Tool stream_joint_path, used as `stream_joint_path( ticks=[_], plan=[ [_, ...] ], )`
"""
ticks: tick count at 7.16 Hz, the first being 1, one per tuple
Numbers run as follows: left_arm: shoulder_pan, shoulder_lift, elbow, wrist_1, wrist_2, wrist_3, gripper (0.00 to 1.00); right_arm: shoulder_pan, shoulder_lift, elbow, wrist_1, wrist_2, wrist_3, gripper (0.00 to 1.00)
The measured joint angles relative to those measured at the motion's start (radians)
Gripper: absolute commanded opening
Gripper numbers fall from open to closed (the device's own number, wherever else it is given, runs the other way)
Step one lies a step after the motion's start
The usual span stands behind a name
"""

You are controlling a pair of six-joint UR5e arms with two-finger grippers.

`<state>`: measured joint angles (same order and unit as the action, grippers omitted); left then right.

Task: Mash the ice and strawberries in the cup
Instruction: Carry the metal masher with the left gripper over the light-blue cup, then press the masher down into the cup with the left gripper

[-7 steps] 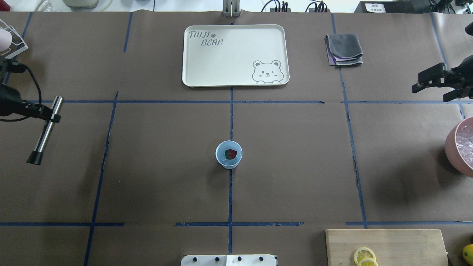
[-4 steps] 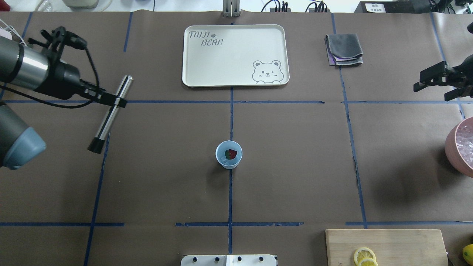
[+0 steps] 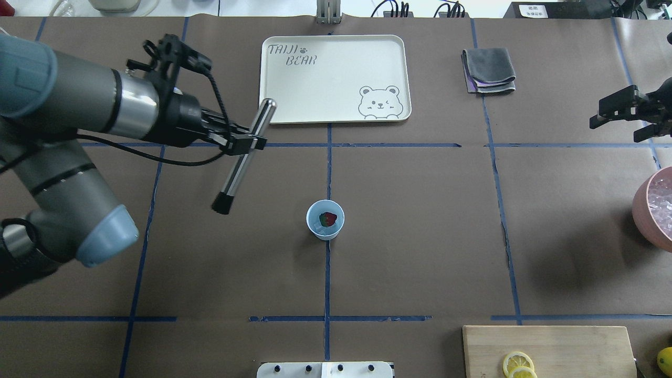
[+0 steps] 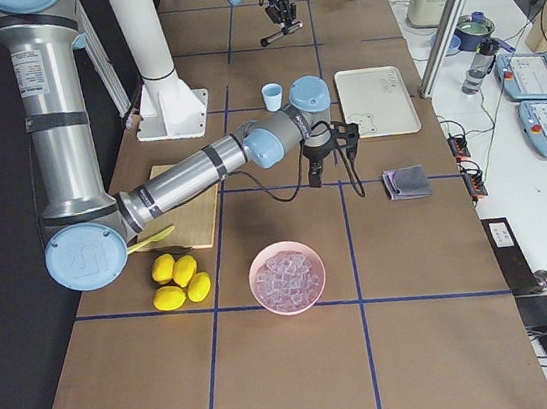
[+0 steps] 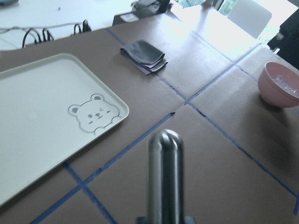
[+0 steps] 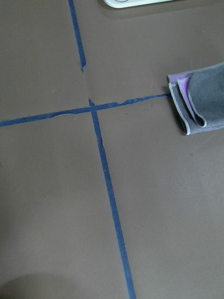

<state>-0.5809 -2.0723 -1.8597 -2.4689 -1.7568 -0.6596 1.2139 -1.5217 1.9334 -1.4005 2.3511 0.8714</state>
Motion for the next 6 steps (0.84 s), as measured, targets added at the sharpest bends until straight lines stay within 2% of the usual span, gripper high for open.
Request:
stream_joint_path(
  ticks=[2, 3, 6],
  plan=[
    [0.113, -0.016, 0.029, -0.140, 0.242, 0.088, 0.00, 0.001, 0.000, -0.001, 0.001, 0.013, 0.001, 1.00],
    [0.144, -0.034, 0.085, -0.248, 0.315, 0.112, 0.00, 0.002, 0.000, -0.001, 0.001, 0.017, 0.001, 1.00],
    [0.178, -0.077, 0.282, -0.541, 0.426, 0.199, 0.00, 0.003, 0.003, 0.000, 0.001, 0.020, 0.001, 1.00]
  ],
)
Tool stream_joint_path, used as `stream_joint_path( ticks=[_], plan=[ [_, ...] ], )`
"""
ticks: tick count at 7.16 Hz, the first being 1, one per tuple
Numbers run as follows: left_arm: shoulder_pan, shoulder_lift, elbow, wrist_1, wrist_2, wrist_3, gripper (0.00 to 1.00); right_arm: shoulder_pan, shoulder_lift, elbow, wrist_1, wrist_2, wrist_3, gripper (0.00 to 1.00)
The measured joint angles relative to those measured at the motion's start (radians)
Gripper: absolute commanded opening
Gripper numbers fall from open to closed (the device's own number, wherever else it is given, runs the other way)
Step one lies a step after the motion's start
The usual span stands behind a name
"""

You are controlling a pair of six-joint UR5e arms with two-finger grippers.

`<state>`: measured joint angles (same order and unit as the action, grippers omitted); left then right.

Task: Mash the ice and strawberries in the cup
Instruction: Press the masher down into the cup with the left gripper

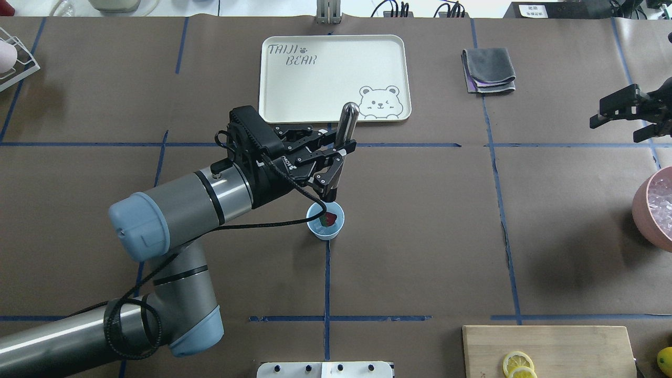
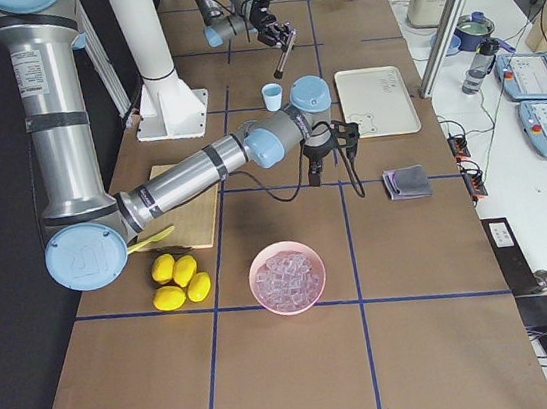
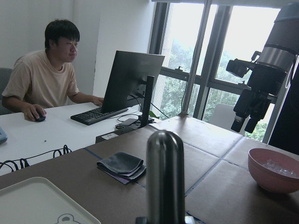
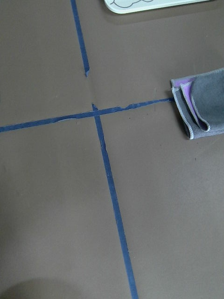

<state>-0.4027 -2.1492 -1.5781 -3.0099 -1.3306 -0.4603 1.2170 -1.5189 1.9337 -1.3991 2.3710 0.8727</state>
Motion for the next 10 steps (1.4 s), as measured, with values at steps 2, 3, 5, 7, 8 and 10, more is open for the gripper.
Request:
stream_joint_path(
  ticks=[2, 3, 5, 7, 8, 10],
  plan=[
    [0.015, -0.001, 0.049, -0.082, 0.013, 0.044, 0.00, 0.001, 0.002, 0.000, 0.000, 0.000, 0.000, 1.00],
    [0.022, 0.008, 0.057, -0.111, 0.014, 0.051, 0.00, 0.001, 0.003, 0.000, 0.000, 0.000, 0.000, 1.00],
    [0.042, 0.022, 0.094, -0.178, 0.016, 0.074, 0.00, 0.001, 0.003, 0.000, 0.000, -0.001, 0.001, 1.00],
    [0.059, 0.024, 0.108, -0.196, 0.017, 0.083, 0.00, 0.001, 0.003, 0.000, -0.001, 0.000, 0.001, 1.00],
    [0.067, 0.027, 0.109, -0.197, 0.016, 0.084, 0.00, 0.001, 0.003, -0.001, -0.001, 0.000, 0.001, 1.00],
    [0.077, 0.030, 0.117, -0.198, 0.017, 0.085, 0.00, 0.001, 0.003, -0.001, -0.001, 0.001, 0.001, 1.00]
  ],
)
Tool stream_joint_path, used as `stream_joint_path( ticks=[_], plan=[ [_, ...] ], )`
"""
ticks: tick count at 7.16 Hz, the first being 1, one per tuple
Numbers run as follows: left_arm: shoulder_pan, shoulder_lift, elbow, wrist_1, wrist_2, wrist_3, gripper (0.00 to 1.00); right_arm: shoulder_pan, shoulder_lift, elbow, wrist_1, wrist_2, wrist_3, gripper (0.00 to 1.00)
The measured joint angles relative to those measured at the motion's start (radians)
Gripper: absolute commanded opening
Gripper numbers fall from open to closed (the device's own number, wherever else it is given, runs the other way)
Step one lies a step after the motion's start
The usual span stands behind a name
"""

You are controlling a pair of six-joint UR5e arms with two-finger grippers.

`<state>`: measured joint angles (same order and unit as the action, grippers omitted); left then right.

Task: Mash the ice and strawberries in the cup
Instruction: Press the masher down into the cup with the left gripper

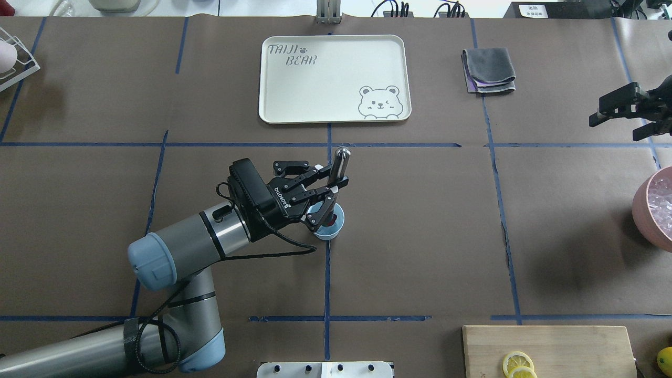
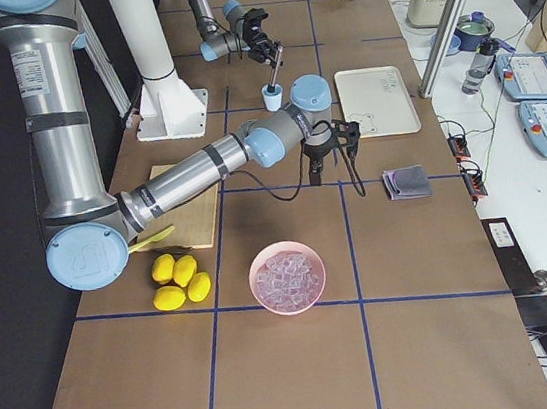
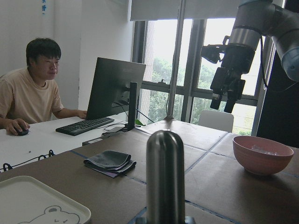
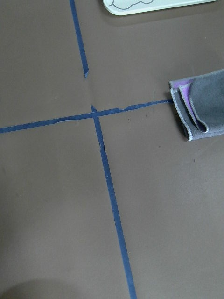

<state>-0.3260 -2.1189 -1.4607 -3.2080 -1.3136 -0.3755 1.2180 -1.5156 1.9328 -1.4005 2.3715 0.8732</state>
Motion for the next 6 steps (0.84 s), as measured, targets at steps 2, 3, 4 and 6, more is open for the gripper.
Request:
stream_joint_path(
  ticks=[2, 3, 4, 6],
  plan=[
    [0.003, 0.002, 0.017, -0.001, -0.001, 0.001, 0.00, 0.000, -0.001, 0.000, 0.000, 0.000, 0.000, 1.00],
    [0.004, 0.003, 0.027, -0.003, -0.001, 0.001, 0.00, 0.000, 0.000, 0.000, 0.000, 0.000, 0.000, 1.00],
    [0.007, 0.005, 0.036, -0.006, -0.001, 0.001, 0.00, 0.000, 0.000, 0.000, 0.000, 0.001, 0.000, 1.00],
    [0.013, 0.016, 0.047, -0.021, -0.001, 0.002, 0.00, 0.002, -0.002, 0.003, 0.002, 0.015, 0.001, 1.00]
  ],
)
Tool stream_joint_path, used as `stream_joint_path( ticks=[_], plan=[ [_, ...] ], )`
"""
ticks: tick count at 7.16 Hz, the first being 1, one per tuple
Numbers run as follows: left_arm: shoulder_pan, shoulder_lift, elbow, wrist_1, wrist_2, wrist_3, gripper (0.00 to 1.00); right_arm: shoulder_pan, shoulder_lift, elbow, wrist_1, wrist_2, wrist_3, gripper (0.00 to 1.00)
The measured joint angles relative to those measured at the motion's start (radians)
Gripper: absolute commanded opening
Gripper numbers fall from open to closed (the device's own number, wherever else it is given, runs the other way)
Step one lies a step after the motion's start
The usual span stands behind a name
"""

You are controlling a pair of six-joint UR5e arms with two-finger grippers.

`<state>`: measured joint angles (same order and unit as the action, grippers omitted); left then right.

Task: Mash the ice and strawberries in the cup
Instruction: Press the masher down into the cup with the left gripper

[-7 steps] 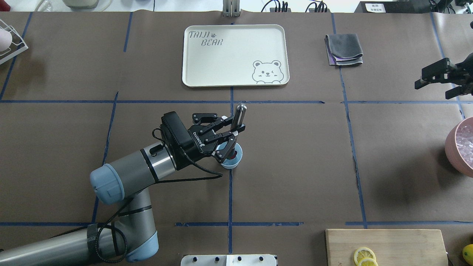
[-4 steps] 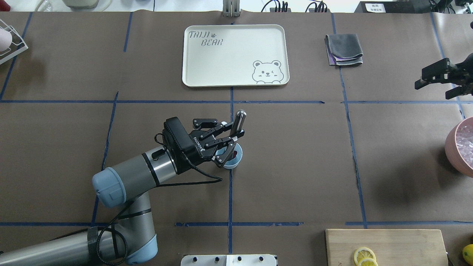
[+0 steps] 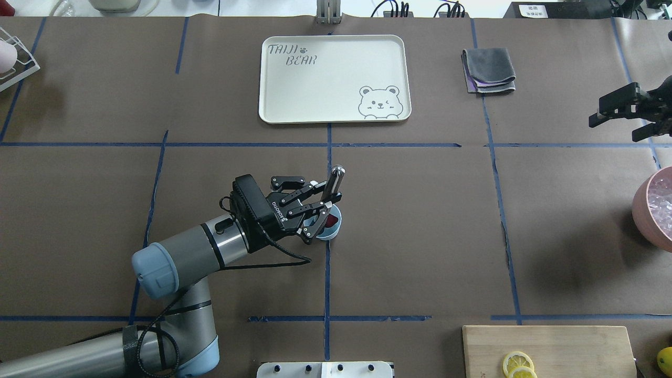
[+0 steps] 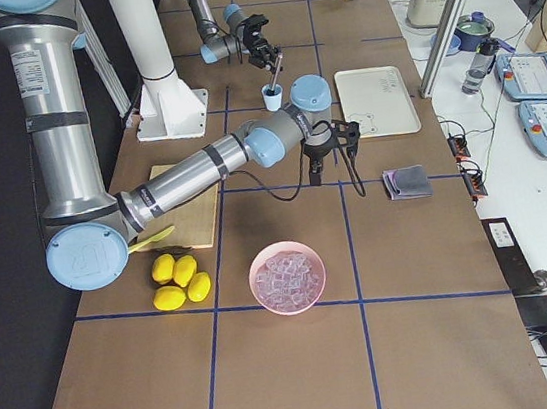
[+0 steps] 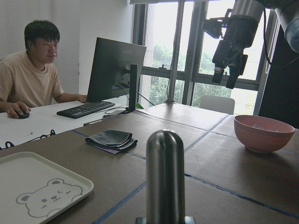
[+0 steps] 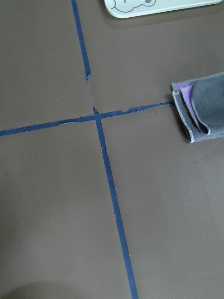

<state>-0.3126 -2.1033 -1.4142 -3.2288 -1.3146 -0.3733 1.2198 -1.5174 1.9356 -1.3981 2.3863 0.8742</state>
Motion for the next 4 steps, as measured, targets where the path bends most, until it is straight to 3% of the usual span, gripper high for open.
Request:
stream_joint_path(
  ticks=[4],
  plan=[
    [0.003, 0.000, -0.006, -0.006, 0.000, 0.000, 0.00, 0.001, -0.003, 0.002, 0.001, 0.007, 0.001, 1.00]
  ],
)
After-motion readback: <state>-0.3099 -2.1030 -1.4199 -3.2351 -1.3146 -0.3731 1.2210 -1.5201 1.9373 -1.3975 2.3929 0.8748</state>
